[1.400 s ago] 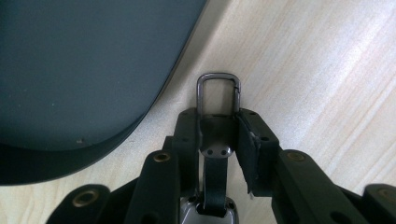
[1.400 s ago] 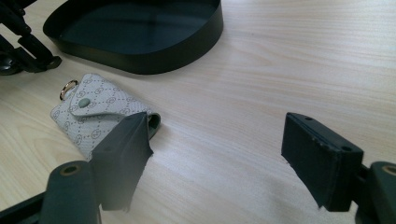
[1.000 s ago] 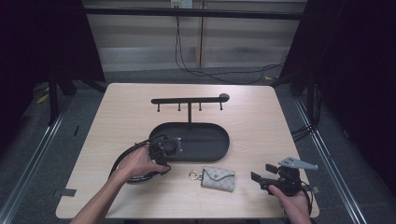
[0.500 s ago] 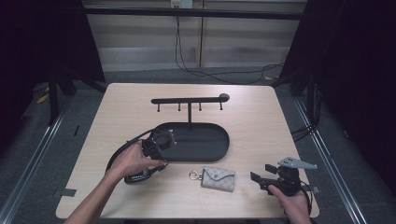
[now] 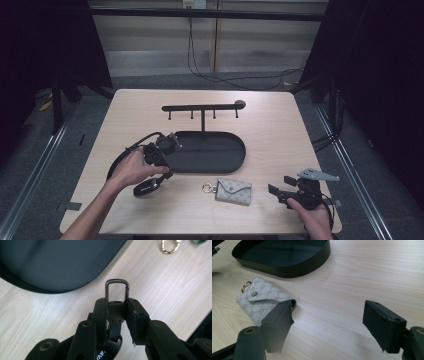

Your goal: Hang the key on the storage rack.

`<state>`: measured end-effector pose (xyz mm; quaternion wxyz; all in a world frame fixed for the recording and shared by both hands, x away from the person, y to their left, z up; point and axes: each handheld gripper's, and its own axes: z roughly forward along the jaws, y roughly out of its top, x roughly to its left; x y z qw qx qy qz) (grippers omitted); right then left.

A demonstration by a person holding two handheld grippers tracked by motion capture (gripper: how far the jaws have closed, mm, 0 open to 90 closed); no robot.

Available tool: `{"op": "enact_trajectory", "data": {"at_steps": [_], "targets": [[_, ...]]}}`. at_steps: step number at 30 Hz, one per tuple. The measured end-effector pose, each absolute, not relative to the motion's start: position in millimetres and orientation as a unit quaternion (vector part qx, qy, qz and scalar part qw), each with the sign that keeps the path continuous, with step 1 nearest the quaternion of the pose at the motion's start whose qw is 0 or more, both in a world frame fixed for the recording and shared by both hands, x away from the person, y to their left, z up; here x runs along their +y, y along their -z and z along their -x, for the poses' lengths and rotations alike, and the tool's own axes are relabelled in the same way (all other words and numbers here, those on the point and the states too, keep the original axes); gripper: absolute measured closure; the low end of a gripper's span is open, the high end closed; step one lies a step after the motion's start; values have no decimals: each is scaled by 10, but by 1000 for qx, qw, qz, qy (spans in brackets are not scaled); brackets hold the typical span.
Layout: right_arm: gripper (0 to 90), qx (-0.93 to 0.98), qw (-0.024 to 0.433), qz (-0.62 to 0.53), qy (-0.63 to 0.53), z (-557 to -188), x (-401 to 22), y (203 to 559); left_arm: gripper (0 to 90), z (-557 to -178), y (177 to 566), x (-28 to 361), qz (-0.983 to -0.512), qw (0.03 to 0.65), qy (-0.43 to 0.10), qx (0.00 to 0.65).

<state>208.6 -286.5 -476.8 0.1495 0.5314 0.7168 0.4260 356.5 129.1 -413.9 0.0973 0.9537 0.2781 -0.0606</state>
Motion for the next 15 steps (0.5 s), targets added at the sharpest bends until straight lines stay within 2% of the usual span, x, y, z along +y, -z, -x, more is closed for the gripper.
{"op": "enact_trajectory", "data": {"at_steps": [6,15], "targets": [[234,716,147,-532,-427,-2089,-2871,4772,709,-3575,4001,1342,-950,110,34,291],[234,716,145,-534,-426,-2092,-2873,4774,709,-3615,3816,1435,-944,114,23,309]]}}
